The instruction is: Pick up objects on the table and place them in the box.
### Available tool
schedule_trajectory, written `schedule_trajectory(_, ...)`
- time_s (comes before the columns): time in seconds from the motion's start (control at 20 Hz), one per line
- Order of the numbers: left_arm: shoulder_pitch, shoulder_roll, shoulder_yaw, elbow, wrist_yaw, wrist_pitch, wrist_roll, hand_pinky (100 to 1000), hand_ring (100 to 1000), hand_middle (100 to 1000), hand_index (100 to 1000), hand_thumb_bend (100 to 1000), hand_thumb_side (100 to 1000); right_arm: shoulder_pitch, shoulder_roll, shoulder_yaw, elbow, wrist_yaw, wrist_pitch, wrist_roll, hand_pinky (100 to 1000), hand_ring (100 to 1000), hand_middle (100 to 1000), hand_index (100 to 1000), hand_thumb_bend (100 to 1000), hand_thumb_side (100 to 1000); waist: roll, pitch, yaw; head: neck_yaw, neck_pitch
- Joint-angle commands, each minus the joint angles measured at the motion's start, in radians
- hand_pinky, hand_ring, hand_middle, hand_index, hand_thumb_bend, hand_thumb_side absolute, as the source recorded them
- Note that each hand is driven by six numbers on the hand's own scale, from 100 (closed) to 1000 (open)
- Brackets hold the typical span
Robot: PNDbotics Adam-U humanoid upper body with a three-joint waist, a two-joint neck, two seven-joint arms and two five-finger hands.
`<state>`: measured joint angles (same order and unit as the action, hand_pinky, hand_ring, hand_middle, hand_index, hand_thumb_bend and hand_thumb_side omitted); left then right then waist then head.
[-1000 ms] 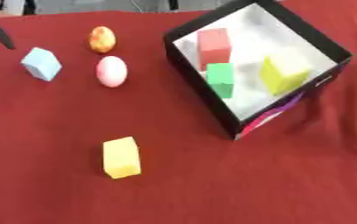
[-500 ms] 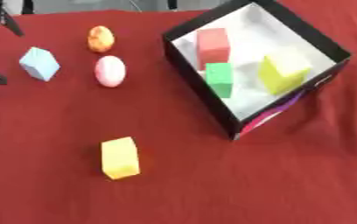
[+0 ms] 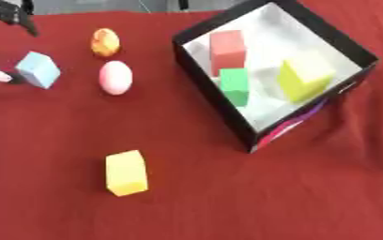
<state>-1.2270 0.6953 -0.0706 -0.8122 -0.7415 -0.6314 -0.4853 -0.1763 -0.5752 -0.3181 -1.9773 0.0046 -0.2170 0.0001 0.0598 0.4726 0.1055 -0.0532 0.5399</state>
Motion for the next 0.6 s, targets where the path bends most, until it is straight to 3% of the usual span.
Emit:
schedule_trajectory(0.05,-0.028,0.019,0.014,-0.003,0.007,-0.028,-0.043,815,834,744,778,589,100,-0.008,-0.015,-0.002,-0.023,0.005,-0.005,-0.001,977,659,606,726,100,483,0.0,-0.017,-0.003,0.005,-0.017)
schedule_trajectory(0.6,-0.039,0.004,0.031,0.036,-0.055,-0.005,-0.054,815,832,749,767,622,100,-0.017,-0.015,0.004,-0.023,0.006,-0.009,0.007,978,659,606,726,100,480,0.002,-0.009,-0.014,0.01,-0.029)
